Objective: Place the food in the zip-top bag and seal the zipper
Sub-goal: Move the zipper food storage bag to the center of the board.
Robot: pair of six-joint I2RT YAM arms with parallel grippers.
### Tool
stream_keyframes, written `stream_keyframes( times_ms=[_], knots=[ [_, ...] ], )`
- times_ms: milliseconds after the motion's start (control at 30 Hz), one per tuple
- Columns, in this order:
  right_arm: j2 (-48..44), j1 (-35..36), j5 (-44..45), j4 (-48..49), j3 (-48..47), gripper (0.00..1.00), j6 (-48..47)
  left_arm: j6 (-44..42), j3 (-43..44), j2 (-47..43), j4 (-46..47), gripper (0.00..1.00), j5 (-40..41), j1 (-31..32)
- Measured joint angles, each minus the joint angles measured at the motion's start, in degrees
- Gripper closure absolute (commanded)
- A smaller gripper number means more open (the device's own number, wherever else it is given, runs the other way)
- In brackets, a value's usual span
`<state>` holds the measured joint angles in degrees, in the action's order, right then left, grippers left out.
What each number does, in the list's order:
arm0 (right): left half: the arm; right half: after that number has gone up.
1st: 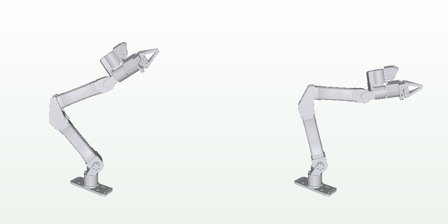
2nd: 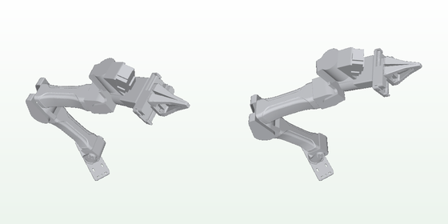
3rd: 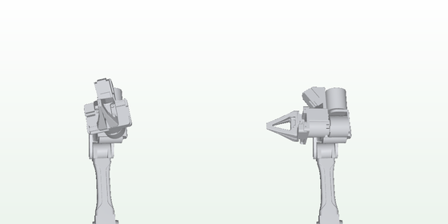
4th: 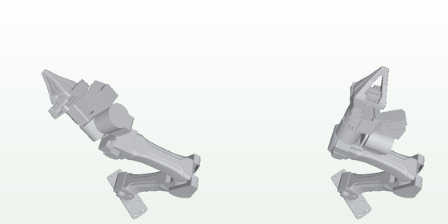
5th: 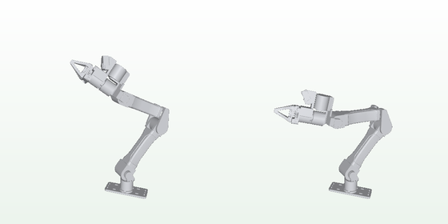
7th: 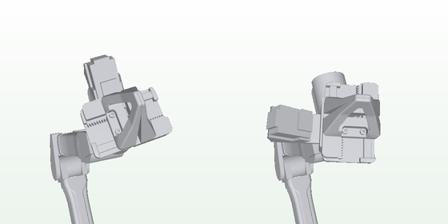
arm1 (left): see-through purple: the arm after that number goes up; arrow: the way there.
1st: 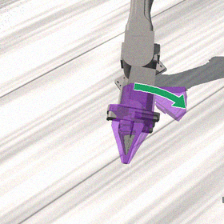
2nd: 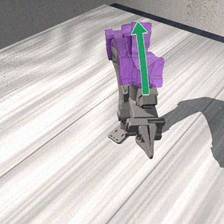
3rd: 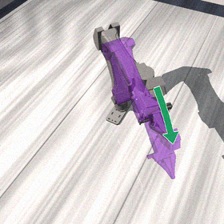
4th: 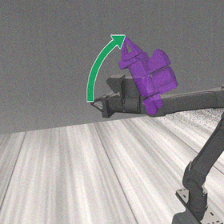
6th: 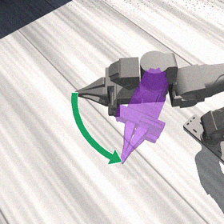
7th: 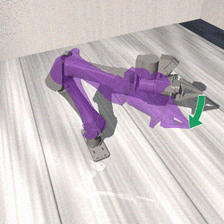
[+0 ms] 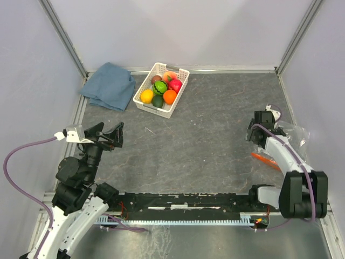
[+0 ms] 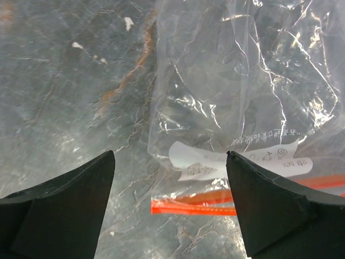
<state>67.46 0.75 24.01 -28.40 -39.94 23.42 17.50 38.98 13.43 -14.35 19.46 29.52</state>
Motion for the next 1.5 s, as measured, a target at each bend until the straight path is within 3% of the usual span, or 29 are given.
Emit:
stream_keyframes(
  times_ms=[500,633,933,1267,1500],
  knots=[
    [20.61,-6.91,-3.45,5.05,-8.79,0.30,-3.30,-0.02,0.00,-0.02,0.00,0.00,0.02,0.96],
    [23.10,-7.15,-4.33,5.16,-10.34,0.46,-3.85,-0.04,0.00,-0.02,0.00,0.00,0.00,1.01],
    [23.50,-7.15,-8.35,4.15,-11.32,0.97,-4.70,-0.09,0.00,-0.04,0.00,0.00,-0.68,1.11],
    [20.68,-5.49,-20.61,2.56,-11.32,0.98,-1.62,-0.07,0.28,1.05,0.15,0.00,-5.33,1.11],
    [20.44,4.11,-26.51,2.10,-12.22,0.98,4.42,0.26,3.63,9.18,-0.50,0.00,-10.60,1.11]
  ],
)
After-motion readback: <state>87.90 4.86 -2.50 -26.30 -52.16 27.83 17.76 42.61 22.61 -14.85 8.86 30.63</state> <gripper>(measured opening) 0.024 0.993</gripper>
